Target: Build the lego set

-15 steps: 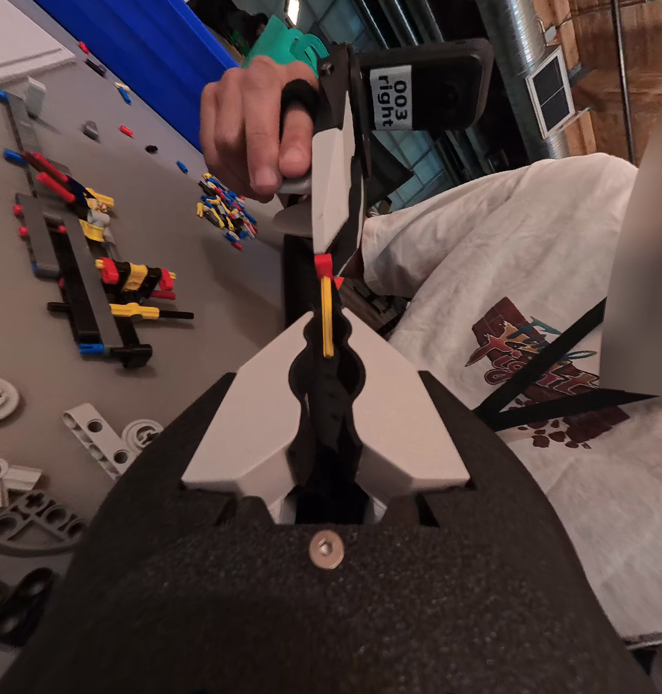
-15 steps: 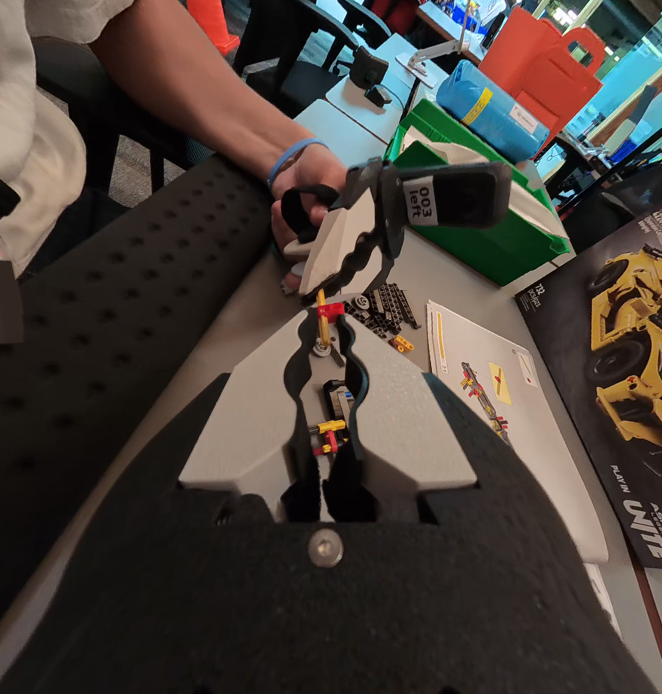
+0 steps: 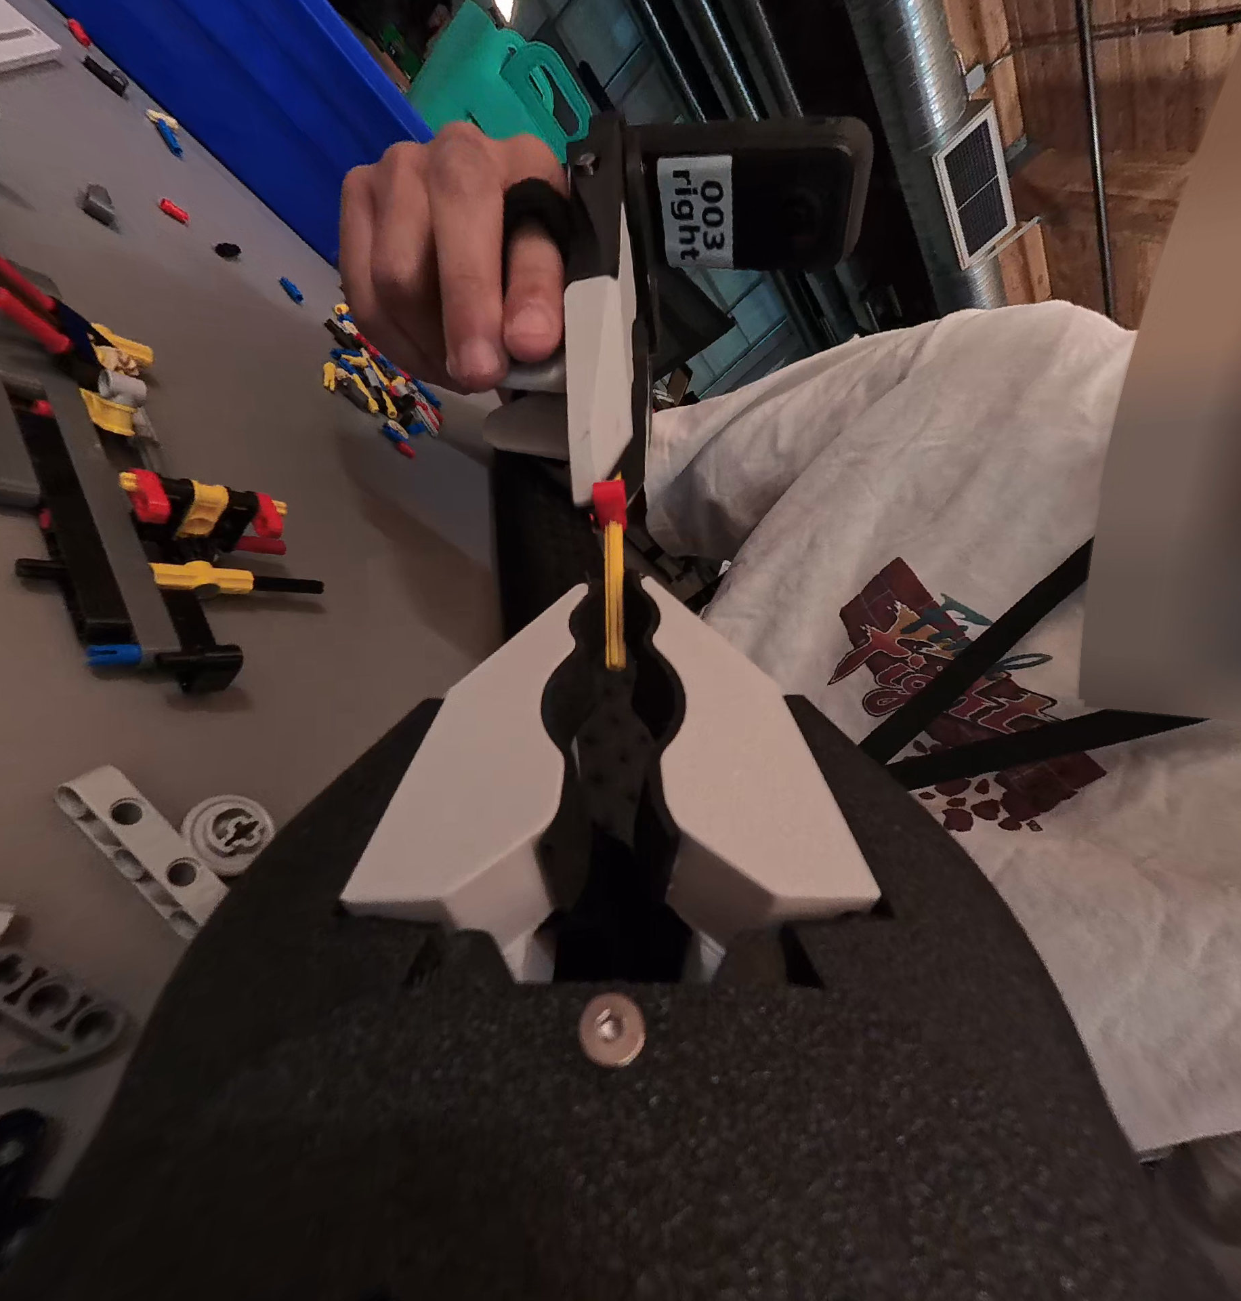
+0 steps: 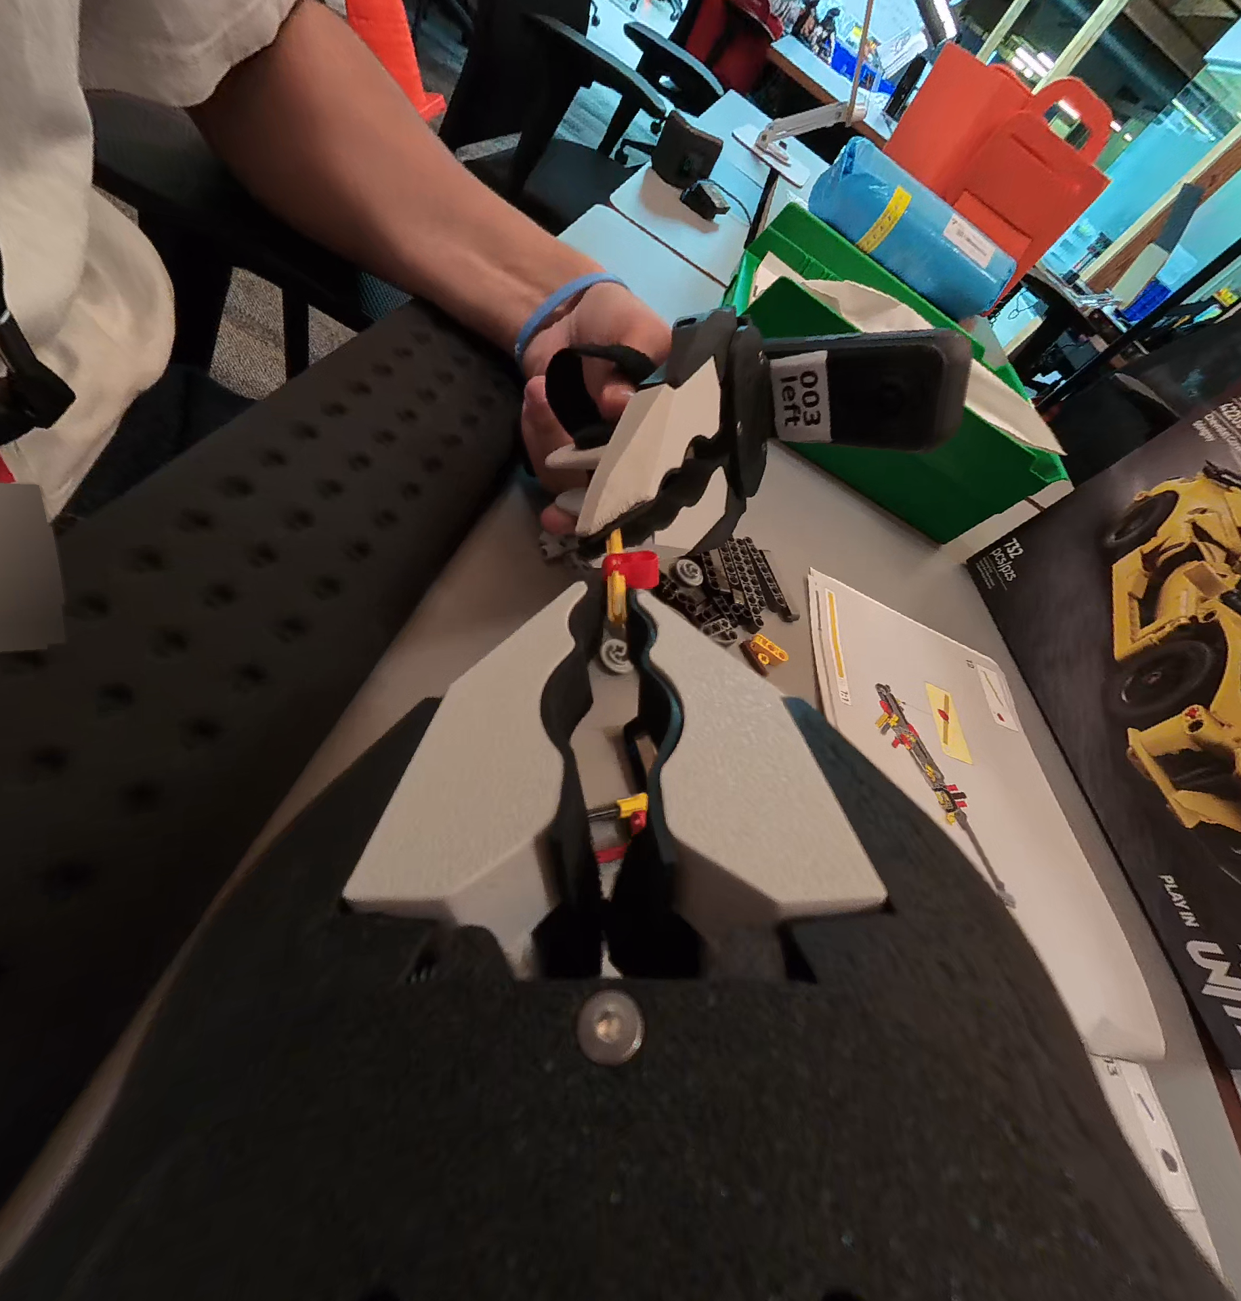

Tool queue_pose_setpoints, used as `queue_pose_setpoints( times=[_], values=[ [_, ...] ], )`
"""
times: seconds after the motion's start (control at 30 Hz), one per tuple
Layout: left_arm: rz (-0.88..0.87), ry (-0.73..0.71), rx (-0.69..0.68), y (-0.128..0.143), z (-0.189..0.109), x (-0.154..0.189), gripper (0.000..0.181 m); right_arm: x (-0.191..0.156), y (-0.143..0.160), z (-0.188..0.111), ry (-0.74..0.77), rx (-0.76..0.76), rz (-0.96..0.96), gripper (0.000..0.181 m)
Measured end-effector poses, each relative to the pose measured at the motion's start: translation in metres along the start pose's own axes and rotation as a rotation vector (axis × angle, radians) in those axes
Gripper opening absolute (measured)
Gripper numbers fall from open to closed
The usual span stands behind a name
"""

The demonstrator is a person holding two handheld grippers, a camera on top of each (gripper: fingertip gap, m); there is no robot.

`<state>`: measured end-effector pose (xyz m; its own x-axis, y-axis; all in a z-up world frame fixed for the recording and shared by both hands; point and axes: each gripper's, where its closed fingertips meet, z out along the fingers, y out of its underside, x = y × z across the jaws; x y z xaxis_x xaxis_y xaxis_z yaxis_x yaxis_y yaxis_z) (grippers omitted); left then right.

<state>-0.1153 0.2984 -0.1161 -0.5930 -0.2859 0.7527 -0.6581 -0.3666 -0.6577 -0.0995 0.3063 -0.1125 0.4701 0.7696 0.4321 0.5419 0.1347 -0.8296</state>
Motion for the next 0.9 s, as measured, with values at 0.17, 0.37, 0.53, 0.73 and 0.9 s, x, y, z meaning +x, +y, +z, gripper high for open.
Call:
queue_pose_setpoints(
  times=[0.17,0.37,0.53,0.73,0.9],
  values=[
    [-0.026,-0.02,0.014,-0.002,-0.002,-0.005,0.003,0.0,0.005,0.001,0.005,-0.027,0.0,0.003],
    [0.031,-0.185,0.037,-0.005,-0.006,-0.023,0.002,0.01,0.03,0.006,0.089,-0.234,-0.067,0.002],
    [0.117,-0.335,0.02,-0.005,-0.007,-0.037,0.003,0.013,0.047,0.011,0.168,-0.417,-0.18,0.002],
    [0.161,-0.437,-0.033,0.002,-0.007,-0.049,0.003,0.011,0.061,0.017,0.166,-0.504,-0.194,0.001],
    [0.196,-0.472,-0.063,0.005,-0.004,-0.051,0.003,0.009,0.061,0.023,0.167,-0.516,-0.2,0.001]
  ],
)
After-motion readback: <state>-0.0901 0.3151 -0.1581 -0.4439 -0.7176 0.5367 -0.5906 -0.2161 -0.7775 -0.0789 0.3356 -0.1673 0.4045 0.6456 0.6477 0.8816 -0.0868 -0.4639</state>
